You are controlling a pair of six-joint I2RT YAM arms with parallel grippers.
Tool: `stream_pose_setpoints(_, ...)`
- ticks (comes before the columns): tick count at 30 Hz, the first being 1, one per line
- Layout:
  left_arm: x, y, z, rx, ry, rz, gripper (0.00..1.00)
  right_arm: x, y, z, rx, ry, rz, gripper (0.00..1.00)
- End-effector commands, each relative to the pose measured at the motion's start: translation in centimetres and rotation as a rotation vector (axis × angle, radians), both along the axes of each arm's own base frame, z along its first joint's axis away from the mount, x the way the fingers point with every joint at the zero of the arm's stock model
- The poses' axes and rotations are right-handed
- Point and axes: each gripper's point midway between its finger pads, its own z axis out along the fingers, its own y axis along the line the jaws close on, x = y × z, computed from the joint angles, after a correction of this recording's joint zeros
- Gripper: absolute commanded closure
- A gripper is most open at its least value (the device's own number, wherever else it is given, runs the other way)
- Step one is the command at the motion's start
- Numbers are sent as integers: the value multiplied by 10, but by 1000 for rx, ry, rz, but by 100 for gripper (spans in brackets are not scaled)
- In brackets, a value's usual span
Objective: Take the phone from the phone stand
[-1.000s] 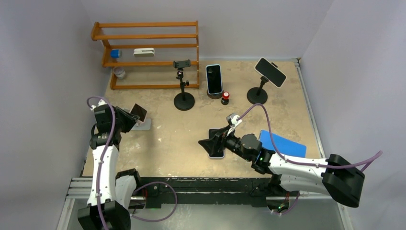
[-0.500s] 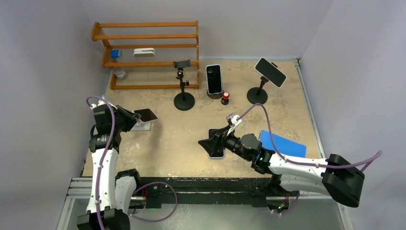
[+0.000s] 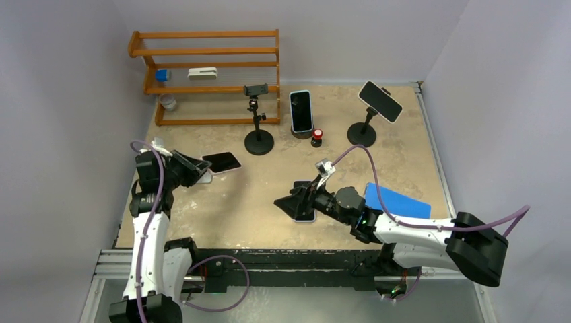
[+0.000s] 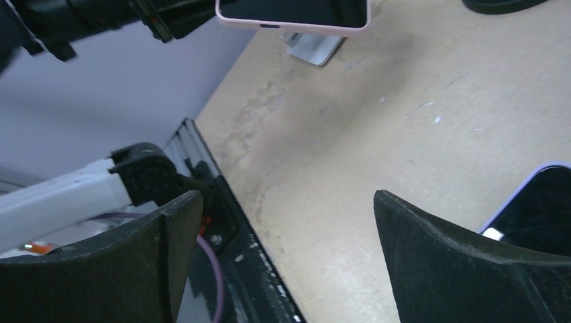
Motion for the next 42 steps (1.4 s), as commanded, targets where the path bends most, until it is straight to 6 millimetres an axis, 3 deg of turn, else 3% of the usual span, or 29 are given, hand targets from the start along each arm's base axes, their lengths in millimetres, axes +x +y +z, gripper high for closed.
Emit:
stream_pose_setpoints(1,5,-30,46,-146,-175,-122,100,-3,13,59,248,90,17,1)
stream_pose_setpoints(9,-1,-56,68,-239,-268,-251,100,3,1,100,520,249,-31,1)
stream_pose_setpoints(16,-6,-76,87,-273,-365,-347,100,18,0,117,678,352,-70,1)
stream_pose_setpoints(30,-21,-101,111,-320,-431,-459,100,34,32,116,827,460,3,3)
stream_pose_setpoints(42,-33,-113,122,-348,-431,-522,100,61,43,111,863,487,-32,10)
